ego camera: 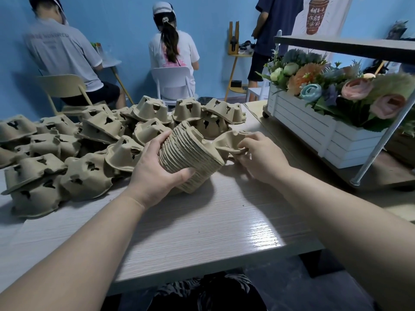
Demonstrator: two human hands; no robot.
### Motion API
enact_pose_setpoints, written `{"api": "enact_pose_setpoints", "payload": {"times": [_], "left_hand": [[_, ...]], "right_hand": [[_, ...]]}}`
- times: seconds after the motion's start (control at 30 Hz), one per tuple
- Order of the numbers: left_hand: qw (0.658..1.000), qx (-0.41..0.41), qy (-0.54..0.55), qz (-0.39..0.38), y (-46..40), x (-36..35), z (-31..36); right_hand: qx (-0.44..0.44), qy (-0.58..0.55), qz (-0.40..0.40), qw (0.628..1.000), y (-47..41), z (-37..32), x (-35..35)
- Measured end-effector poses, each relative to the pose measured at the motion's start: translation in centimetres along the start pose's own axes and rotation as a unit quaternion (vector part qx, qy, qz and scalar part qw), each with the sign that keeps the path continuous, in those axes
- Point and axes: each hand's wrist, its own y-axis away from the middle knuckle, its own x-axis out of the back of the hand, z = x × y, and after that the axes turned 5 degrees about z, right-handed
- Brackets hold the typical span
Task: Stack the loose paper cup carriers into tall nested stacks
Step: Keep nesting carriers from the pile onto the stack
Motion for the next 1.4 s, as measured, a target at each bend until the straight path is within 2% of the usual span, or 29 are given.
{"api": "enact_pose_setpoints", "payload": {"times": [0.1, 0.2, 0.27, 0.37, 0.47, 0.73, 0.83, 1.0, 1.1, 1.17, 1.3, 1.4], "left_hand": [[1.000, 0.001, 0.000, 0.002, 0.0, 0.0, -0.1], [1.000, 0.002, 0.000, 0.002, 0.1, 0.0, 0.0], [1.000, 0.003, 0.003, 0.003, 0.1, 0.1, -0.1], [1.000, 0.003, 0.007, 0.006, 0.1, 0.2, -0.2], [1.000, 0.001, 0.010, 0.010, 0.2, 0.2, -0.1], [1.000, 0.001, 0.020, 0.013, 0.5, 1.0, -0.2], [1.000, 0.003, 0.016, 0.004, 0.6, 1.4, -0.1], [1.000, 0.010, 0.002, 0.000, 0.8, 2.1, -0.2], [1.000, 0.020, -0.012, 0.004, 1.1, 3.0, -0.5], [0.999, 0.025, -0.021, 0.013, 1.4, 3.8, -0.5], [0.998, 0.057, -0.020, 0.020, 2.0, 4.8, -1.4], [0.997, 0.068, 0.014, 0.018, 2.6, 4.4, -1.2]], "right_hand": [[-0.017, 0.000, 0.038, 0.999, 0.2, 0.0, -0.1], [-0.044, -0.107, 0.115, 0.987, 0.3, -0.5, 0.8], [-0.023, -0.188, 0.134, 0.973, 0.6, -1.2, 1.3], [0.036, -0.242, 0.120, 0.962, 1.0, -2.8, 1.5], [0.094, -0.235, 0.102, 0.962, 1.3, -3.6, 0.6], [0.150, -0.194, 0.060, 0.968, 1.9, -3.9, -0.1], [0.180, -0.156, 0.070, 0.969, 2.0, -4.3, 0.3], [0.198, -0.094, 0.031, 0.975, 2.0, -6.0, 1.2], [0.166, -0.122, -0.015, 0.978, 2.6, -7.6, 1.1], [0.110, -0.205, -0.031, 0.972, 3.0, -8.4, 0.5], [0.005, -0.365, -0.078, 0.928, 4.0, -9.6, -0.9], [0.006, -0.367, -0.073, 0.927, 4.6, -10.8, -1.4]]}}
